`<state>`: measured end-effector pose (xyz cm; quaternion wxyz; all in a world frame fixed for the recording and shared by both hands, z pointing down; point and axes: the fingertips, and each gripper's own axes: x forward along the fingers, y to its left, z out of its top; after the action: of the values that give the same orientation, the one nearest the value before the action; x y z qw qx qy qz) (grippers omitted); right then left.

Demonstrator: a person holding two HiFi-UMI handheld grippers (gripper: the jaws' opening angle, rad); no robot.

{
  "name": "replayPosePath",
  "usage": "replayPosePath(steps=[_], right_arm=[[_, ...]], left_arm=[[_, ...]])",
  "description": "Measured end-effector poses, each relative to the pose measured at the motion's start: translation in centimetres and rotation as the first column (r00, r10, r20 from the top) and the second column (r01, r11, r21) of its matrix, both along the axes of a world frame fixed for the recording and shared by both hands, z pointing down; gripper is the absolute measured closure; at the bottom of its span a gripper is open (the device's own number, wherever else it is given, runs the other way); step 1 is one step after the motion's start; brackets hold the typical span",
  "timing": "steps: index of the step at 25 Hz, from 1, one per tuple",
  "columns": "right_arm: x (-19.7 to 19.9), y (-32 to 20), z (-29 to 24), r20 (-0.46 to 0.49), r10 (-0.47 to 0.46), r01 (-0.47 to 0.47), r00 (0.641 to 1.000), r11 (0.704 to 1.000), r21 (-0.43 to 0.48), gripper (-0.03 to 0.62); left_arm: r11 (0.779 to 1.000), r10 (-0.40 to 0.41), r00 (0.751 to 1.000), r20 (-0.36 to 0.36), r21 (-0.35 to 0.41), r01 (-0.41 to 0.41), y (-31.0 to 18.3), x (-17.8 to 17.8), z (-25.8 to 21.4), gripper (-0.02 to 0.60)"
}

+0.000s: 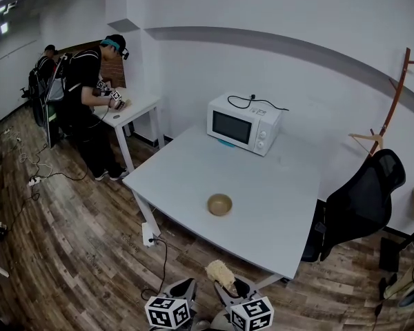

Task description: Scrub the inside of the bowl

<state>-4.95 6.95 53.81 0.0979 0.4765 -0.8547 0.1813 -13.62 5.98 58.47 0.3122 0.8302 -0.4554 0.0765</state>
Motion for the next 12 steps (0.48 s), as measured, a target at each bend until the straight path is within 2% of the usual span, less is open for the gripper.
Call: replayPosePath(steps=[8,12], right_arm=[[1.1,-1.7,1.5,-0.031,0.031,-0.033,0.999,0.998,-0.052,0.410],[0.8,-3.9,1.5,-0.033,0.016,-0.017,0.999,0.999,-0.051,0.410]], left_arm=[[1.000,-0.003,1.000,-0.021,-0.030,0.003,-2.3,-0.5,0.8,0.561],[0.999,-0.015,1.000,-0.022,-0.038,0.014,-4.4,-0.6,1.2,0.561]])
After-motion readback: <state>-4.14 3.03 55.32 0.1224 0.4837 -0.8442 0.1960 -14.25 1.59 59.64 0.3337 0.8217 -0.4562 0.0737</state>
